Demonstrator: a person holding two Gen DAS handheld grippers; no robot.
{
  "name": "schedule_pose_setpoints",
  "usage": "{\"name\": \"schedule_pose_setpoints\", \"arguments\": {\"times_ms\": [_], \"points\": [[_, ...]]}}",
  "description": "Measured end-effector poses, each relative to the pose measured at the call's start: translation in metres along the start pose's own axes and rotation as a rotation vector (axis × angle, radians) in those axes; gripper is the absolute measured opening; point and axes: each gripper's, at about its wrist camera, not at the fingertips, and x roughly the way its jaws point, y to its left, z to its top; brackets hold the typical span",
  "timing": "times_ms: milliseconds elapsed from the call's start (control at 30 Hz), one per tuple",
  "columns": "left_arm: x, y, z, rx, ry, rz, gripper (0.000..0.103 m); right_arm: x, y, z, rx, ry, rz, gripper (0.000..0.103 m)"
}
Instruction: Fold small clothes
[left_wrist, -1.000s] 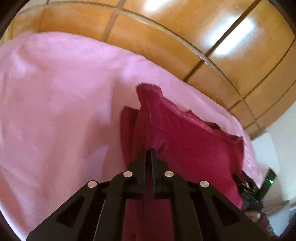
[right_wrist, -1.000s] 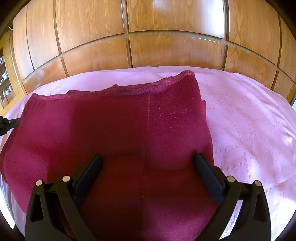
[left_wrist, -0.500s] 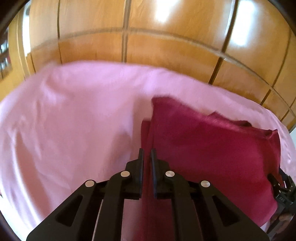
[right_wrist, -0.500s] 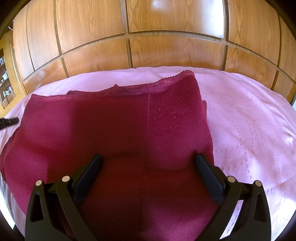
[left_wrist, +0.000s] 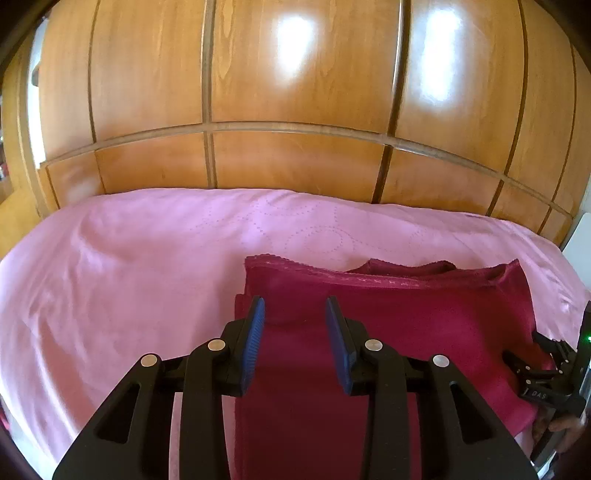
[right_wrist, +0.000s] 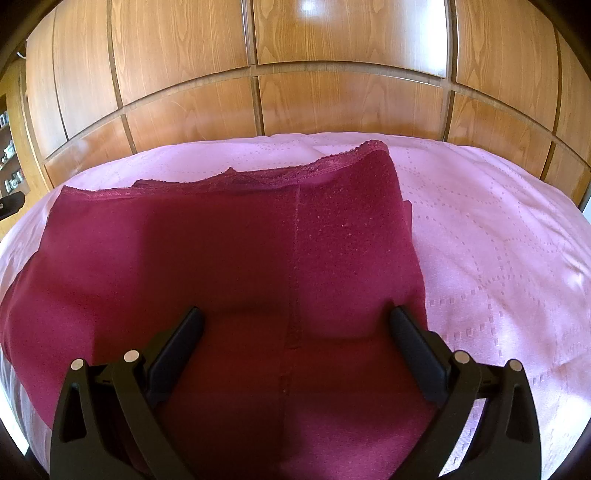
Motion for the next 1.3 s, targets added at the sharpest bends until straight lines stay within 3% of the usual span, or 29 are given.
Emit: {"name": "schedule_pose_setpoints", "arguments": {"times_ms": [567,767,833,1067,1200,1300], "points": [[0.039,-0.001,0.002,0.027,0.066,0.007,0.033,0.000,-0.001,0.000,0.013,-0.002,0.010,0.101],[0.094,0.014,0.000,0.009,0.184,0.043,0.033,0.000,-0.002,0.000,0.016,-0.001,0.015,0.101],[0.115,0.027,-0.006,-0.054,0.236,0.009,0.033,0.001,-0.002,0.001,0.017,0.003,0.020,0.101],[0.096,0.026,-0.005,-0.037,0.204,0.022,0.033,-0.009,-0.006,0.024,0.024,0.100,0.060,0.099],[0.063,0.039,-0.010,-0.095,0.163,0.004,0.034,-0.035,-0.041,0.039,0.162,0.052,0.078,0.099],[0.040,0.046,-0.020,-0.140,0.143,-0.036,0.034,-0.034,-0.074,0.033,0.303,0.096,0.114,0.095]]}}
